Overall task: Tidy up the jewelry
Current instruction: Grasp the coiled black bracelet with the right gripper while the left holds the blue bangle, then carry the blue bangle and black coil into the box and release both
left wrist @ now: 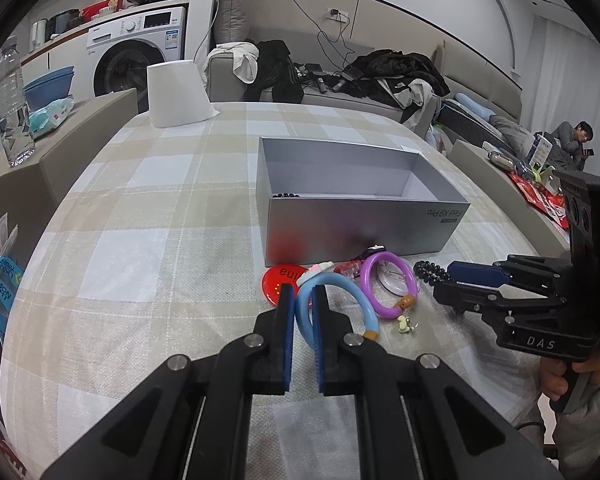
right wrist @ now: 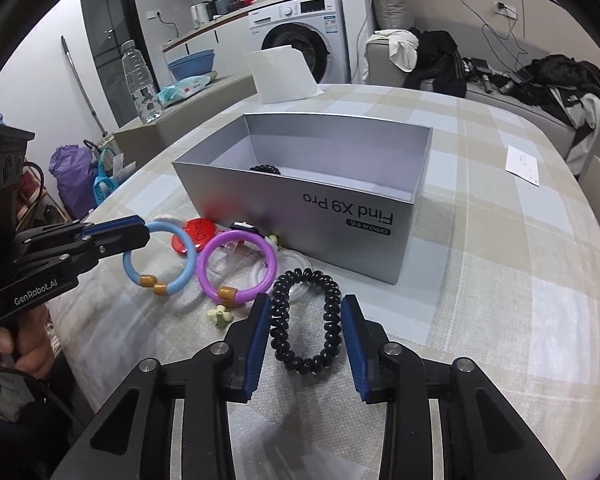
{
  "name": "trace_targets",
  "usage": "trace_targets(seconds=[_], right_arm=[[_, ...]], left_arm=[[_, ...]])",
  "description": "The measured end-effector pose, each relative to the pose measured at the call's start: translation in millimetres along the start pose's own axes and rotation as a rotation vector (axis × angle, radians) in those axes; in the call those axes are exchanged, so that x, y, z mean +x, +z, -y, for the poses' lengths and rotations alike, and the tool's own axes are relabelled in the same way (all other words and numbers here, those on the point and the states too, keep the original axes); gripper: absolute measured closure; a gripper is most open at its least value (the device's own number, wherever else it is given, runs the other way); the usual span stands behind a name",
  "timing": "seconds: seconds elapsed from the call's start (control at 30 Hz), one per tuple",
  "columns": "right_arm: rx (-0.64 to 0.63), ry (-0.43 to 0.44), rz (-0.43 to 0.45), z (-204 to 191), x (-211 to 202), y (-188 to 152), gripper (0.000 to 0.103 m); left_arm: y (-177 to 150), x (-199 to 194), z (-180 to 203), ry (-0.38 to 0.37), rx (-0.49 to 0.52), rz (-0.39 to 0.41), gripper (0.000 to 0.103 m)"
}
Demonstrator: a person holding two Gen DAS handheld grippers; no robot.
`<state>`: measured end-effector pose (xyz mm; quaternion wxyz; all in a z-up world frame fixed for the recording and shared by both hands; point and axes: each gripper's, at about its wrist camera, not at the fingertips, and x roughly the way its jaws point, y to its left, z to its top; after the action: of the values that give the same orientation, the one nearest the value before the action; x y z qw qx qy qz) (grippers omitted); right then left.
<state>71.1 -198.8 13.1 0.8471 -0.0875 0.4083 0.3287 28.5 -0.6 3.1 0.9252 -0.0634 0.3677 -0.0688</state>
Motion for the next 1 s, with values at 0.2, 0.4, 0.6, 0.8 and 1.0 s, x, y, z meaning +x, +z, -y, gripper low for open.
trace_targets(seconds=[0.2,0.4,0.6,0.8,1.0], right_arm=[[-0.005,0.000,0.000,-1.4,0.0,-0.3,0.068],[0.015,0.005,0.013,4.9,-4.4,-0.1,0.068],[0.011,0.012,0.017,2.7,-5.7,-0.3,0.068],[0.005,0.020,0.026,1.1,-7.9,0.4,0.068],[0.001,0.014,0.004,1.1,-1.8,-1.0,0.068]], left_arm=[[0.8,-2.8,-0.1,-0.004,-0.005,0.012,0.099],[1.6,-6.0,0.2,-0.009,-0.009,0.031,0.099],[2.5,-7.2,-0.9,-0.008,-0.017,0.042,0.099],[3.1,-9.7,0.4,-0.011,-0.016,0.055,0.099],[3.2,-8.1,0.3,-0.007,-0.014,0.053,0.099]])
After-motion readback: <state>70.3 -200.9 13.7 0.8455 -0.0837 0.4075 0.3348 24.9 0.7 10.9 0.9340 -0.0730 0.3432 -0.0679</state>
